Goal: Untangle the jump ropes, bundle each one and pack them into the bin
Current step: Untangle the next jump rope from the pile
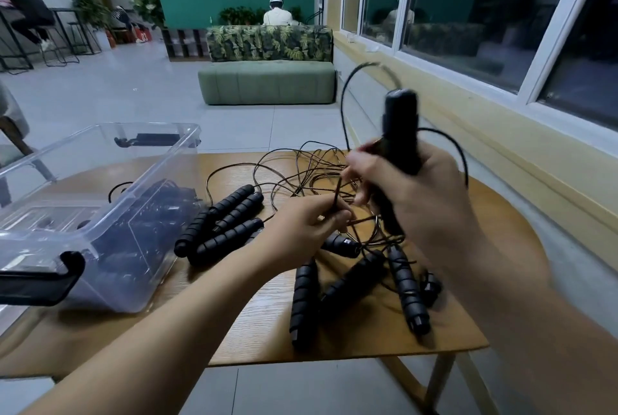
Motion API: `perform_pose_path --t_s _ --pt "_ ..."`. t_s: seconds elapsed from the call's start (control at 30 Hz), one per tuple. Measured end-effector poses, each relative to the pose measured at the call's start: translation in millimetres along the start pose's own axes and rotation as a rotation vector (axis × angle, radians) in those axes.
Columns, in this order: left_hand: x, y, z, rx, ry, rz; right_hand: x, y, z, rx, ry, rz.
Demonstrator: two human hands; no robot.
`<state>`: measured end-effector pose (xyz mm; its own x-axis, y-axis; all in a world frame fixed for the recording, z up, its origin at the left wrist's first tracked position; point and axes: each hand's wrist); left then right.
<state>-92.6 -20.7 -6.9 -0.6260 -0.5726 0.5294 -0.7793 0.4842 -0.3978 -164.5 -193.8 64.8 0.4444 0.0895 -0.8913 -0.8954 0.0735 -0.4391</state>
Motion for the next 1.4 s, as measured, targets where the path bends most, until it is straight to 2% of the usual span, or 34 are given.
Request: perform_pose_path --t_s 0.13,0.23,0.33,0.5,0.77,0.97,1.1,1.27,1.4 --pt "-13 -4 -3 0.005 0.078 -0.046 -10 -11 -19 0.181 -0.150 0.005" --pt "-12 -7 -9 0.073 0.068 -0.052 -2 -16 -26 0.226 -0.146 0.025" --pt "-4 -10 -15 0.165 0.090 -0.051 10 -15 -22 0.190 -0.098 0.067" --pt "18 -13 -14 0.282 -0.009 0.079 29 -12 -8 0.089 -0.047 0.148" --pt "21 -11 5 0.215 -0.096 0.144 33 -12 -8 0.053 0.283 0.055" --pt "13 -11 17 0.178 0.011 0.058 16 -10 -7 0.040 0.043 0.069" --pt "6 -16 14 0.161 0.036 0.037 -1 -12 -15 0.123 -0.109 0.038" --pt "-2 -22 -1 0.314 0.001 -0.014 -5 -20 -32 0.292 -0.192 0.037" --pt "-5 -28 -17 0.496 -0.121 0.019 5 -22 -31 0.243 -0.181 0.075"
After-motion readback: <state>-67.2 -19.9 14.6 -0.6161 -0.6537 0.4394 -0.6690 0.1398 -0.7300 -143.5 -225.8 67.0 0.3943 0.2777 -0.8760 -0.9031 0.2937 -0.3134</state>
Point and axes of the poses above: each hand's wrist, its own y-axis away from the middle knuckle, its own z-axis out of the palm, x = y × z, and after that the axes turned 7 degrees about -y, right-handed
